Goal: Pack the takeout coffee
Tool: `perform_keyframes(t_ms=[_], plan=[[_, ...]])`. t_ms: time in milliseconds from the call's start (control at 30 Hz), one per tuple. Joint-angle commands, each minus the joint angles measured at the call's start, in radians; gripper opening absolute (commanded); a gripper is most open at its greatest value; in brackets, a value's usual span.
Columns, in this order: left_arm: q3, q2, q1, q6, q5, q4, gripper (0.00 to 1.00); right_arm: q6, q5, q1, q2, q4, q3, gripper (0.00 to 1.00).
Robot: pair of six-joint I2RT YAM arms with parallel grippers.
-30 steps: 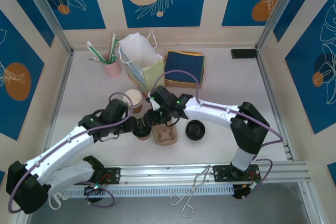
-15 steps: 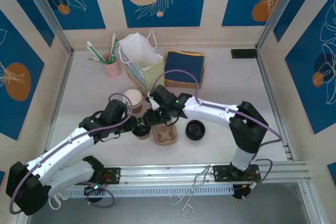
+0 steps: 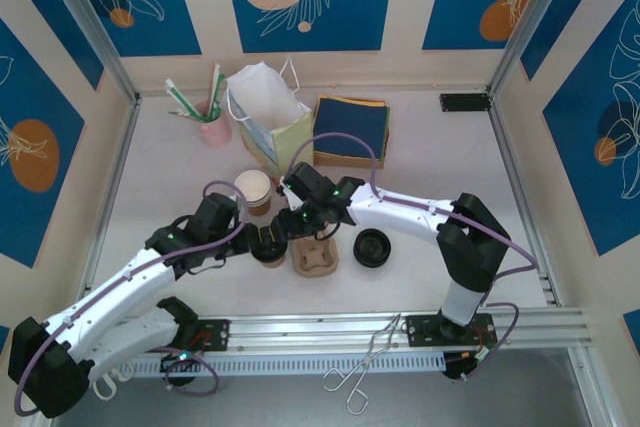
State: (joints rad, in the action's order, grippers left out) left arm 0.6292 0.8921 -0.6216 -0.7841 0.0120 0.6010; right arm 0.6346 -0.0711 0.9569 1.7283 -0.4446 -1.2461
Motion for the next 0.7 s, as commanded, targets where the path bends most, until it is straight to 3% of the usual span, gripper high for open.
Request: perform_keyframes(t_ms=[0, 333, 667], plan=[[-0.006, 0.018, 0.011, 0.017, 0.023, 0.120, 0.32, -0.013, 0.013, 0.021, -0.035, -0.057, -0.034, 0.46], [-0.014, 0.019, 0.009, 0.009, 0.039, 0.099, 0.33, 0.001, -0.001, 0.044, -0.067, -0.059, -0.004, 0.50], [-0.019, 0.027, 0.010, 0.010, 0.036, 0.094, 0.34, 0.002, -0.026, 0.054, -0.043, -0.054, 0.037, 0.41]])
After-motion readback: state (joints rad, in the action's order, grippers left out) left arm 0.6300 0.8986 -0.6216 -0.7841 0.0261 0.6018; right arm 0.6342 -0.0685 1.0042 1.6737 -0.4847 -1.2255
